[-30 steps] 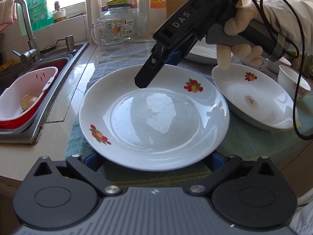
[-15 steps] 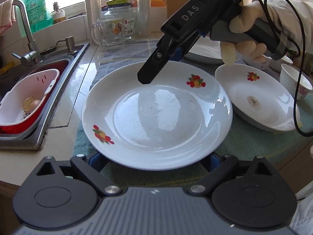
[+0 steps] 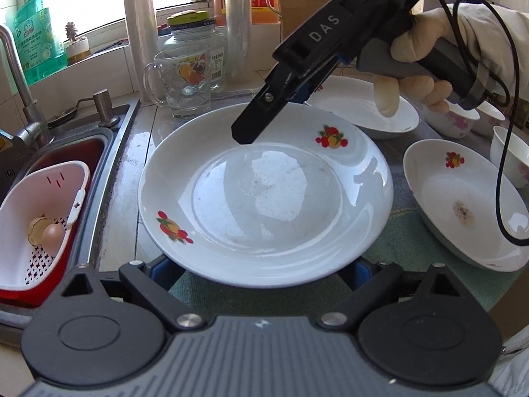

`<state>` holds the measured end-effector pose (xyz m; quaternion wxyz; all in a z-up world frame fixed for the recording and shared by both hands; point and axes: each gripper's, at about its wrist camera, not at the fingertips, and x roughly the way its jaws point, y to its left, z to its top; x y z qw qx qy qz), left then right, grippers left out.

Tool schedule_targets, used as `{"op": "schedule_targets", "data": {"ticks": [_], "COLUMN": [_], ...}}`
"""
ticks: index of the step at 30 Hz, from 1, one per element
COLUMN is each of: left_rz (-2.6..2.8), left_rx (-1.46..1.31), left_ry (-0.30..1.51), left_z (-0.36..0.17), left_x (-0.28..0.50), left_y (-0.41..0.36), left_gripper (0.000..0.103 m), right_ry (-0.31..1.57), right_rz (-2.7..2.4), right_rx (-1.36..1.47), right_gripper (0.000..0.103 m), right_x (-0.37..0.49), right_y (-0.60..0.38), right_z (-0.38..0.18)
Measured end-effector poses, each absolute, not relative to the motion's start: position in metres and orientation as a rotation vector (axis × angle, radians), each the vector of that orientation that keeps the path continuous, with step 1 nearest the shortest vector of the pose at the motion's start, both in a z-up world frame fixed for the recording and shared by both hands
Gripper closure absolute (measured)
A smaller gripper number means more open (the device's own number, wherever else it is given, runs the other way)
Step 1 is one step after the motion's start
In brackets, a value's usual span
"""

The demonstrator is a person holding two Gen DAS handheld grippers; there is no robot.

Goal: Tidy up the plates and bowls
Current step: 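Carry the plate with the right tool toward the sink and set it down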

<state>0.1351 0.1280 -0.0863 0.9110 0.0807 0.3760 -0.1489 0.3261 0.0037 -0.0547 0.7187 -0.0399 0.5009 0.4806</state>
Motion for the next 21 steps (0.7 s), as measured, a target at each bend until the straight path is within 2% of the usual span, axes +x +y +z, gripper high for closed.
{"op": "schedule_targets", "data": {"ticks": [21], "left_rz": [-0.383], "left_rx": [0.169], "left_ry": [0.797], "left_z": [-0.098], "left_x": [0.191], "left_y": [0.144], "left_gripper": [0.007], "right_ry": [1.105], "right_rz": [0.963], "right_rx": [-0.071], "right_gripper": [0.018], "right_x": [0.368], "right_y": [0.011], "right_z": [-0.07]}}
